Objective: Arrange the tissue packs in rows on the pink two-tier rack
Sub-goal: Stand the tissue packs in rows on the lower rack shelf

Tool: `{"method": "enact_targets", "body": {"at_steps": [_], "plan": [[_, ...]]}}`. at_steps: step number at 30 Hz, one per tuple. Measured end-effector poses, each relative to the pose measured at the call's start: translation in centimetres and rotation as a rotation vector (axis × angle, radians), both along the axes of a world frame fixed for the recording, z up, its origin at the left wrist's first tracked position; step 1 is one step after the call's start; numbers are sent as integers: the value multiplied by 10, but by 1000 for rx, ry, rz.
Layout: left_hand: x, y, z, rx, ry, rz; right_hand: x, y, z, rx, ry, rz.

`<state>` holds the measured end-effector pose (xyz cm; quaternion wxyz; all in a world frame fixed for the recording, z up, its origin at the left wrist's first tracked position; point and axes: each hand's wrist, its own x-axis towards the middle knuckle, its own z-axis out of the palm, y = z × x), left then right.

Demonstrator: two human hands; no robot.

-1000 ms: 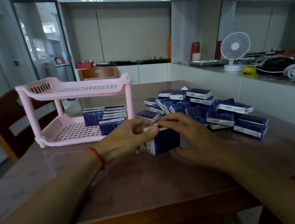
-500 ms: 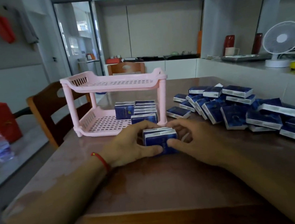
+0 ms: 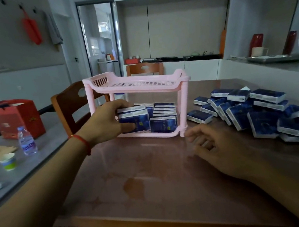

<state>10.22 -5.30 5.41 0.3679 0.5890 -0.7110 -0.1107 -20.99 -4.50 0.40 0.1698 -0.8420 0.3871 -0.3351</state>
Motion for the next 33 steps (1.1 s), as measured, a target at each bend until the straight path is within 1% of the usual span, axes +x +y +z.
{"method": "enact_targets", "body": {"at_steps": [4,7,11,14,22,28,30,33], "plan": [[-5,-21,4,48,-194,153,0,-1,0,-9,-10,-4],[-9,-42,4,142,-235,162,0,-1,2,-21,28,-6],[-14,-63,2,215,-211,141,1,1,4,-24,61,-24],[-16,-69,-6,227,-186,116,2,4,6,-38,109,-35],[-21,-59,-19,155,-213,170,3,6,8,-25,140,-35],[-29,-52,-17,118,-205,213,1,-5,-2,11,36,-102],[-30,-51,-16,116,-202,211,-1,-11,-6,9,51,-136],[-30,-52,-16,135,-186,196,0,-12,-7,11,125,-133]]}}
